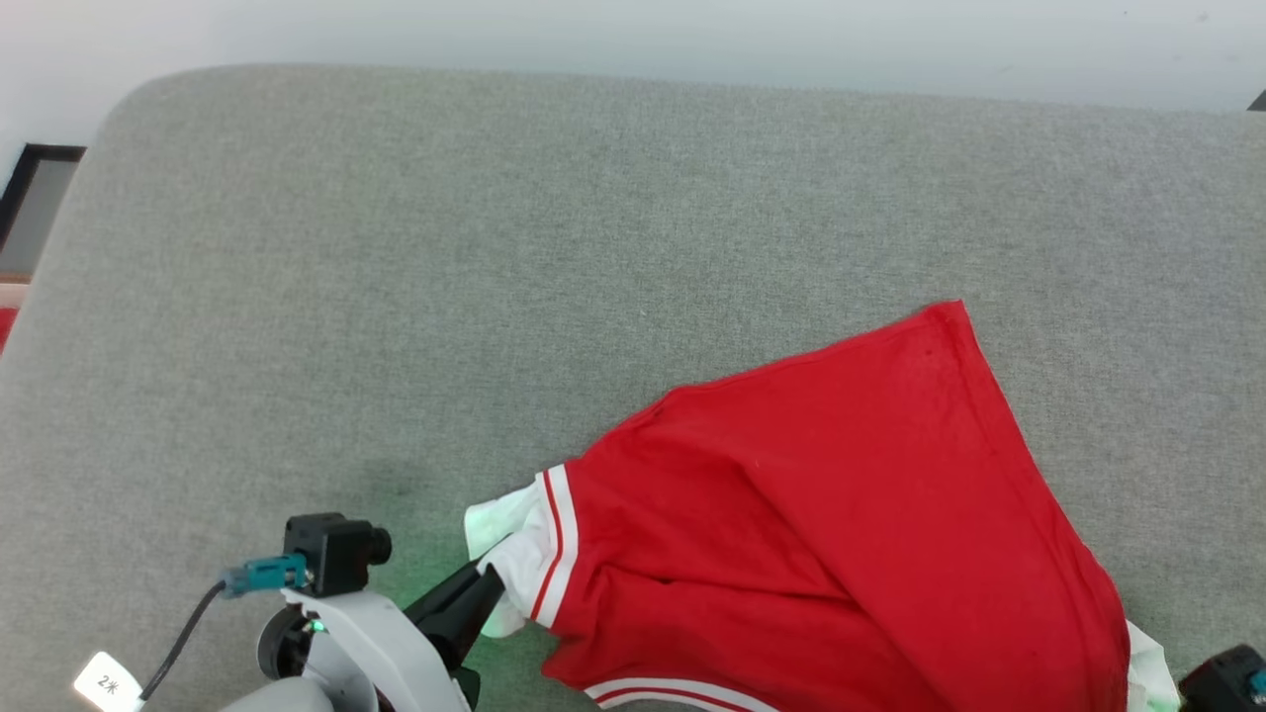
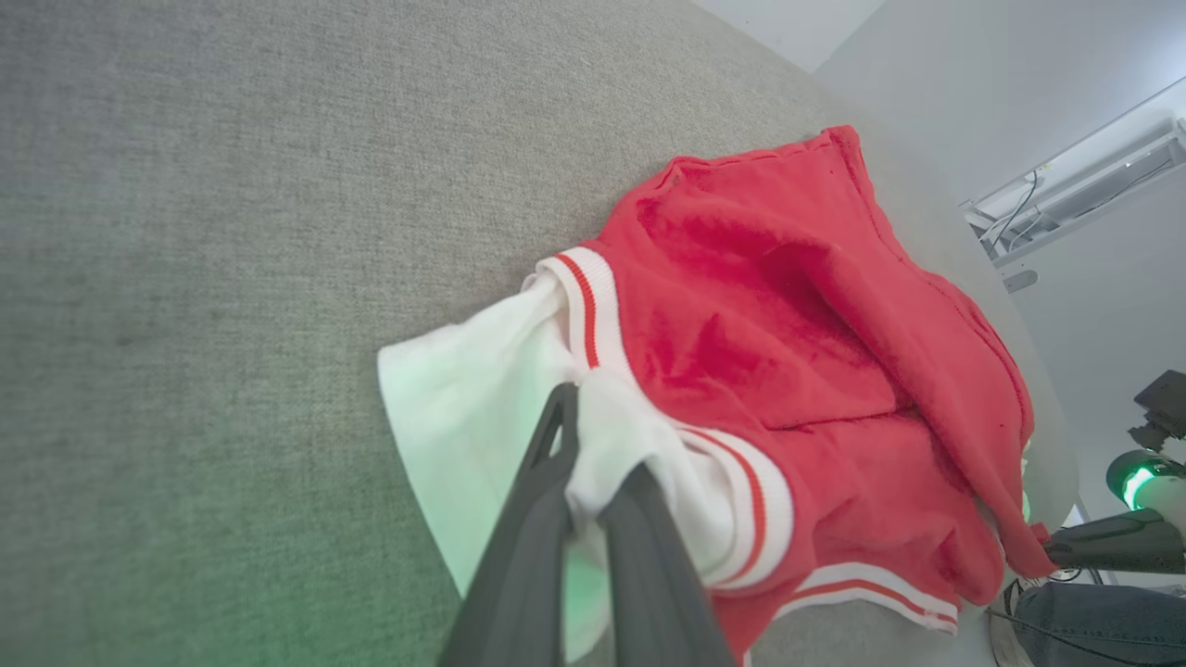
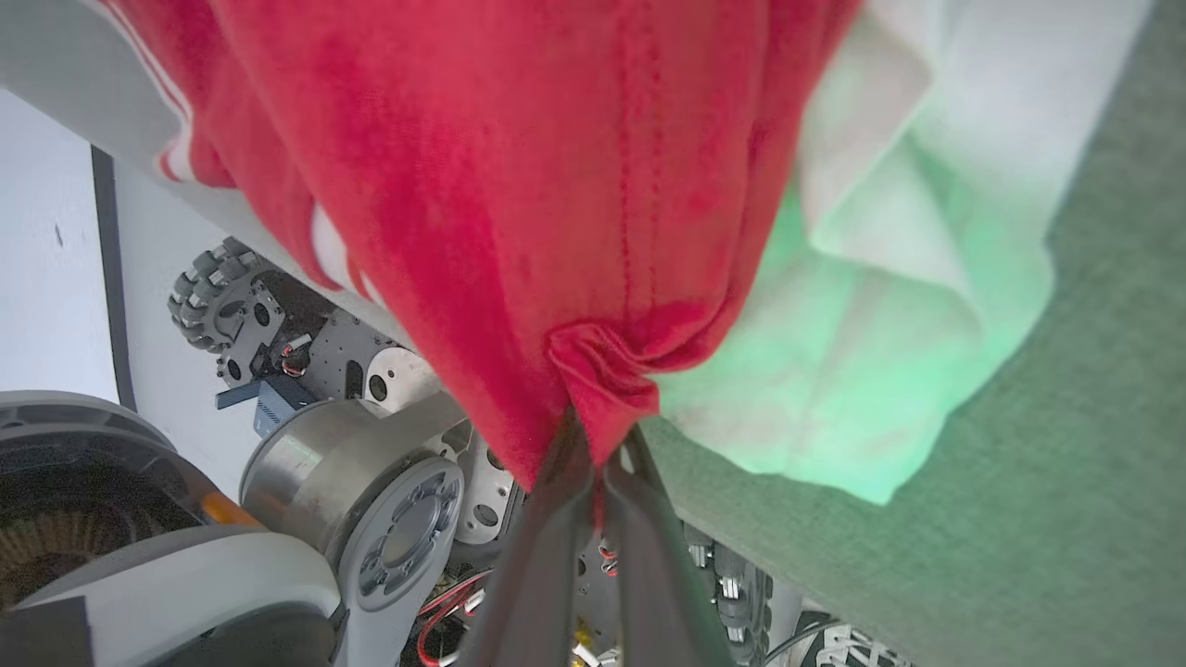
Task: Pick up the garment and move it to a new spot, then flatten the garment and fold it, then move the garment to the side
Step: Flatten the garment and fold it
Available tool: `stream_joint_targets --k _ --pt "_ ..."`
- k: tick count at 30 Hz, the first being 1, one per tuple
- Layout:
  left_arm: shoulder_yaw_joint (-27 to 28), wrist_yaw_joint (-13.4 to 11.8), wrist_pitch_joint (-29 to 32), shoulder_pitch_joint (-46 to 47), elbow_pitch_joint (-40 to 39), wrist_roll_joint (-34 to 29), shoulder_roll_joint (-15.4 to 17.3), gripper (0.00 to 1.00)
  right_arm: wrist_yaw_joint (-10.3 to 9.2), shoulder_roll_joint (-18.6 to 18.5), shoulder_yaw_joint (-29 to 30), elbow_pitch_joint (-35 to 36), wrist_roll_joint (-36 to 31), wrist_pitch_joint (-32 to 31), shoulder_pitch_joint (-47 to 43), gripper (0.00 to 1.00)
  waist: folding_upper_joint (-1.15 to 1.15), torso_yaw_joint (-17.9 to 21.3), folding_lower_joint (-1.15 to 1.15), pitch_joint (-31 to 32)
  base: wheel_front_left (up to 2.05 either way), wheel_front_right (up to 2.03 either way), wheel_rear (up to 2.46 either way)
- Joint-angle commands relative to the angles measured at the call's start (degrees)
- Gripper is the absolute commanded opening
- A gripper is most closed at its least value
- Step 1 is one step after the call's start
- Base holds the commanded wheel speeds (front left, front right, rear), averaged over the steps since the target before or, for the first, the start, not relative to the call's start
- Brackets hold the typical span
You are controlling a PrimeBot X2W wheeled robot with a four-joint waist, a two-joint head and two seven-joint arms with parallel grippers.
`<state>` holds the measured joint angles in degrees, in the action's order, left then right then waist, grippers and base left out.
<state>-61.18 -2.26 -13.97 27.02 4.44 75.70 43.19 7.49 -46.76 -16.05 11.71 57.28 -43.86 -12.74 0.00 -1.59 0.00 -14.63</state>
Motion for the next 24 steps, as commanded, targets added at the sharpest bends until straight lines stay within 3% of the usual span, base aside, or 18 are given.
stream_joint_targets --k 1,3,10,11,15,18,24 --pt "-0.01 -0.21 -0.11 -0.15 -0.19 0.06 -0.28 0.0 -0.01 1.33 0.81 0.53 -1.31 1.38 0.25 0.28 0.0 0.1 0.0 0.18 0.0 0.0 0.0" --pt "-0.18 -0.16 -0.07 -0.45 -0.24 0.09 -0.46 0.0 -0.01 2.87 3.43 0.54 -1.98 3.07 0.52 1.0 0.0 0.06 0.0 0.54 0.0 0.0 0.0" --pt "0.46 0.26 -0.36 -1.01 -0.95 0.12 -0.7 0.0 -0.01 0.73 18.14 8.57 -1.49 3.68 -0.59 1.0 0.0 -0.43 0.0 0.79 0.0 0.0 0.0" --pt "0.46 0.26 -0.36 -1.01 -0.95 0.12 -0.7 0.0 -0.01 0.73 18.14 8.57 -1.49 3.68 -0.59 1.0 0.0 -0.43 0.0 0.79 0.0 0.0 0.0" --pt "0.76 0.79 -0.54 -0.32 -1.05 -0.33 -1.74 0.0 -0.01 -0.38 25.82 10.36 -4.3 5.04 5.35 1.0 0.0 -1.51 0.0 -0.3 0.0 0.0 0.0" --pt "0.67 1.45 -0.46 0.75 -0.56 -0.89 -2.8 0.0 0.0 0.39 23.4 8.57 -8.21 7.15 13.81 1.0 0.0 -2.46 0.0 -1.75 0.0 0.0 0.0" --pt "0.28 2.86 0.39 3.45 1.06 -2.17 -4.84 0.0 -0.01 4.17 9.74 -1.68 -12.19 6.52 32.21 1.0 0.0 -5.27 0.0 -4.78 0.0 0.0 0.0"
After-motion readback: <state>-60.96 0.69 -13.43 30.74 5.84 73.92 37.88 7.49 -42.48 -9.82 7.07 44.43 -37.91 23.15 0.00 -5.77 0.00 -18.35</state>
